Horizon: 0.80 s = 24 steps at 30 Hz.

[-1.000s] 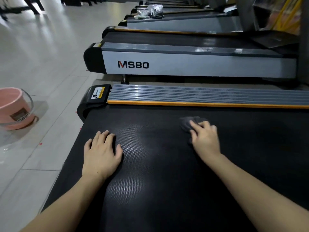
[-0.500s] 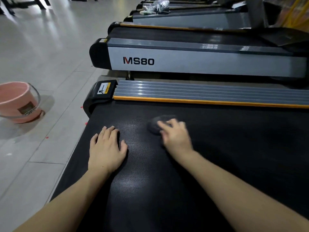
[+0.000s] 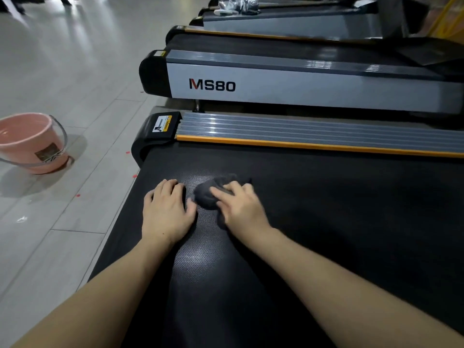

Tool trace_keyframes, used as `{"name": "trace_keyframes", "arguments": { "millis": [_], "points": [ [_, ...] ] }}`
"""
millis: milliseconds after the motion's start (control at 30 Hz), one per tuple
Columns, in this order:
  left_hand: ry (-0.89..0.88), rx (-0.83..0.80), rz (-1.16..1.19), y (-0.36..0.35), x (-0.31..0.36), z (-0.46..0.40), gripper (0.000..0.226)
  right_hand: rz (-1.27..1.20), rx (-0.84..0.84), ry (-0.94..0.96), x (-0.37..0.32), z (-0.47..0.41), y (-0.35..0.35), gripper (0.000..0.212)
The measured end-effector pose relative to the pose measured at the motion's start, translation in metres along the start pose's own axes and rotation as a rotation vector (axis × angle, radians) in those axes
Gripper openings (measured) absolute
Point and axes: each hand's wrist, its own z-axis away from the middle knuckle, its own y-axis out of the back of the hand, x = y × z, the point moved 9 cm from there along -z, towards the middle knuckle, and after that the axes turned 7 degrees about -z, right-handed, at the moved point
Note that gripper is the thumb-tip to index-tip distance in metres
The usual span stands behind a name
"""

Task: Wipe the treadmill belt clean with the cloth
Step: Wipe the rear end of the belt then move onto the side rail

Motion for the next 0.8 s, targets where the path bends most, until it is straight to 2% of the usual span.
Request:
{"name": "trace_keyframes", "arguments": {
  "millis": [67,167,233,300,400,500,567,633,667,733,800],
  "points": [
    [-0.005,0.008,-0.007,0.003,0.000,0.003,0.041,0.081,0.027,-0.060,0.050,0.012,0.027,0.034],
    [-0.028,-0.008,-0.008,0.002,0.001,0.003,0.038,0.127,0.117,-0.315,0.130,0.042,0.080,0.033],
    [-0.040,-0.071,-0.009,-0.003,0.003,0.005,0.039,0.187,0.155,-0.484,0.144,0.054,0.090,0.034],
    [-0.074,-0.145,-0.017,-0.005,0.008,0.014,0.044,0.222,0.159,-0.541,0.125,0.057,0.080,0.033],
    [-0.156,-0.116,-0.056,0.007,0.015,0.043,0.048,0.132,0.114,-0.268,0.064,0.060,0.063,0.034],
    [-0.184,-0.109,-0.040,0.010,0.017,0.063,0.053,-0.021,-0.025,0.023,0.021,0.087,0.068,0.040],
    [-0.182,-0.104,-0.040,0.006,0.017,0.067,0.054,-0.047,-0.129,0.188,0.013,0.094,0.077,0.040],
    [-0.185,-0.107,-0.060,0.004,0.017,0.067,0.053,0.019,-0.163,0.238,0.039,0.079,0.073,0.036],
    [-0.186,-0.101,-0.070,0.005,0.018,0.067,0.052,0.064,-0.112,0.184,0.063,0.061,0.073,0.034],
    [-0.178,-0.087,-0.076,0.010,0.018,0.069,0.050,0.068,0.058,-0.100,0.116,0.023,0.080,0.031],
    [-0.167,-0.064,-0.076,0.014,0.017,0.073,0.049,0.045,0.097,-0.358,0.146,0.008,0.074,0.030]
  ]
}}
